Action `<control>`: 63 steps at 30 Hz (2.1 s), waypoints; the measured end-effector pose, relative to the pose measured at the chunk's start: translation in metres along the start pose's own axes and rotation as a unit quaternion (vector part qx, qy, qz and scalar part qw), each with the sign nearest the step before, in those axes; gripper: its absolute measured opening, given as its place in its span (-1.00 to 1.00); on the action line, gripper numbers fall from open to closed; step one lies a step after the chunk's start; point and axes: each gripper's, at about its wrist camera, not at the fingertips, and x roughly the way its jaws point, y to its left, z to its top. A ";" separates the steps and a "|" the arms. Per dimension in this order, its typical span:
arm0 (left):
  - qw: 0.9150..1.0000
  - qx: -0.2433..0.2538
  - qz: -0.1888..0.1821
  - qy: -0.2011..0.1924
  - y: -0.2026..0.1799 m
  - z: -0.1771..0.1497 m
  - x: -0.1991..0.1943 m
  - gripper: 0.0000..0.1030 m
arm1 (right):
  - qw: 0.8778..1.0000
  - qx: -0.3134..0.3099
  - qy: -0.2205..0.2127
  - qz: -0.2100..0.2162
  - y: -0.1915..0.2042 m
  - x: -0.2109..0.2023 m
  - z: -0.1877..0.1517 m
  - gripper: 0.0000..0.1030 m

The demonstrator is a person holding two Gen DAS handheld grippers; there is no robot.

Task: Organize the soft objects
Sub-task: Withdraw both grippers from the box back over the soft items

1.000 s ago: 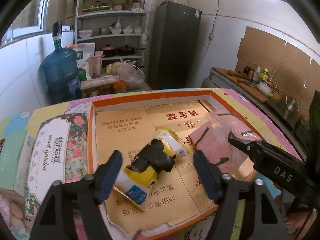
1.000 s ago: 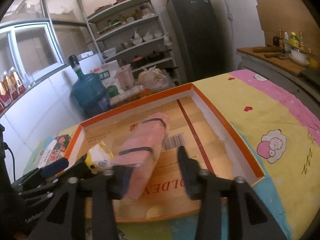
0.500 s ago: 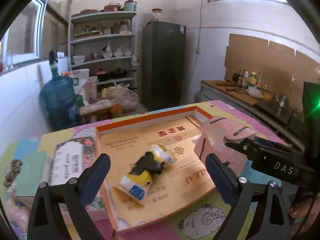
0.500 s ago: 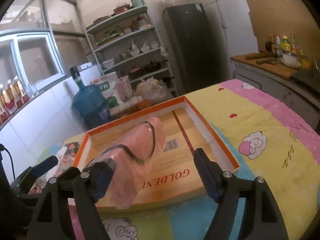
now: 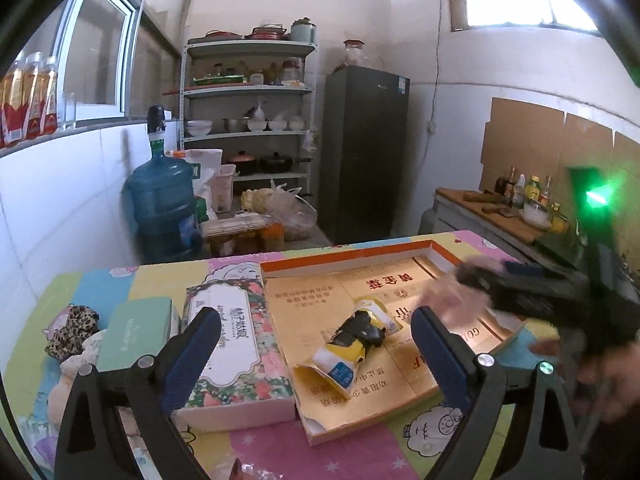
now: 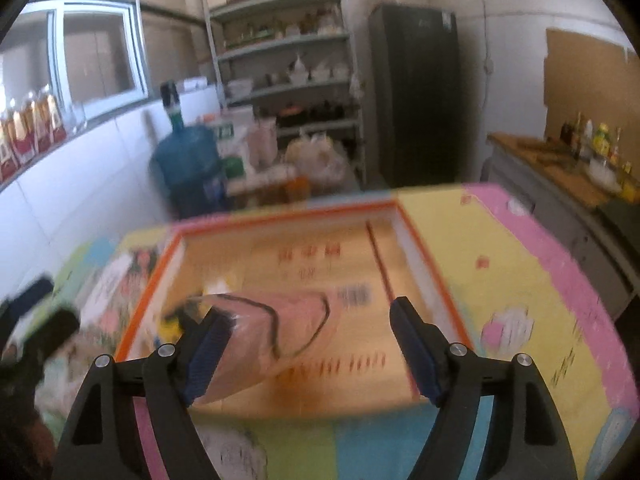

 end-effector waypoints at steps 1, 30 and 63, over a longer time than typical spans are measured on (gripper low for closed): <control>1.000 0.002 0.001 -0.002 0.001 -0.001 -0.004 0.87 | 1.000 -0.002 0.003 -0.003 0.003 0.007 0.006 0.56; 0.993 -0.043 0.103 -0.034 0.099 -0.041 -0.117 0.87 | 0.983 -0.058 -0.159 0.068 0.122 -0.125 -0.069 0.57; 0.983 -0.100 0.153 0.025 0.228 -0.123 -0.158 0.87 | 0.961 -0.139 0.065 0.229 0.279 -0.040 -0.102 0.57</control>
